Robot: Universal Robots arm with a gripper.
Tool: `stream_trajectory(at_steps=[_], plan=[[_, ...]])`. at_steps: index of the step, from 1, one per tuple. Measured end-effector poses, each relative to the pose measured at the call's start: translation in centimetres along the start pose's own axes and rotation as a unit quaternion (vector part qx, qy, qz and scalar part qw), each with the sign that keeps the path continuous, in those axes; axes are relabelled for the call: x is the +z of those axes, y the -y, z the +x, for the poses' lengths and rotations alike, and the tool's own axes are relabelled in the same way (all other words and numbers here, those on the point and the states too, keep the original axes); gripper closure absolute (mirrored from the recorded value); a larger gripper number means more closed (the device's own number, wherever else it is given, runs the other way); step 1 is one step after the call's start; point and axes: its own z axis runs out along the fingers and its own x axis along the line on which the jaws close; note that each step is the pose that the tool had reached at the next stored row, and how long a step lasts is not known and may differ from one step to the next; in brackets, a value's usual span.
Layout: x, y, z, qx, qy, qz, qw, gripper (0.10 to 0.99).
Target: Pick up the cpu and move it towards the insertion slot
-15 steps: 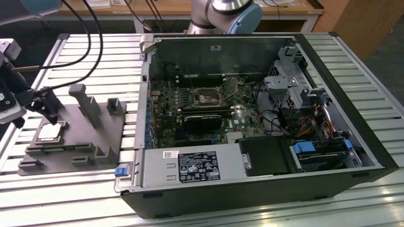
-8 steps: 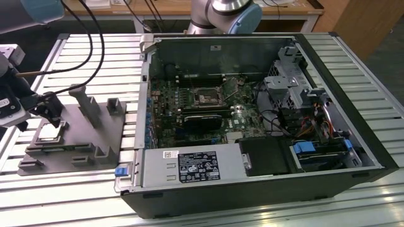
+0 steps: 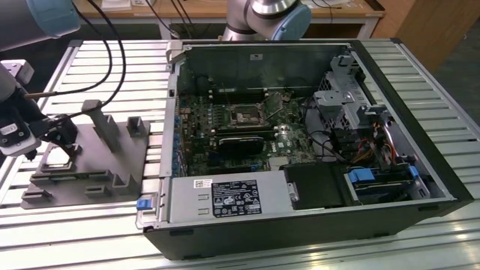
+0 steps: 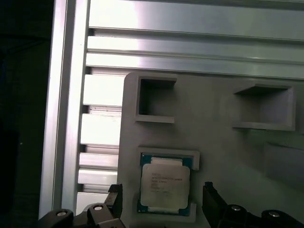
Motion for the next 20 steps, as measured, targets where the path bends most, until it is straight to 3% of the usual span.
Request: stream_trajectory(at_steps=[7, 10, 11, 20], plan=[[0.99, 0.03, -0.14, 0.0, 0.0, -0.0024, 1.0, 0.322], [1.2, -0.03, -0.29, 0.0, 0.0, -0.0025, 1.0, 0.333], [1.27, -0.04, -0.33, 0.0, 0.0001, -0.0027, 1.0, 0.404], [1.69, -0.09, -0.36, 0.0, 0.0001, -0.0047, 1.0, 0.404]])
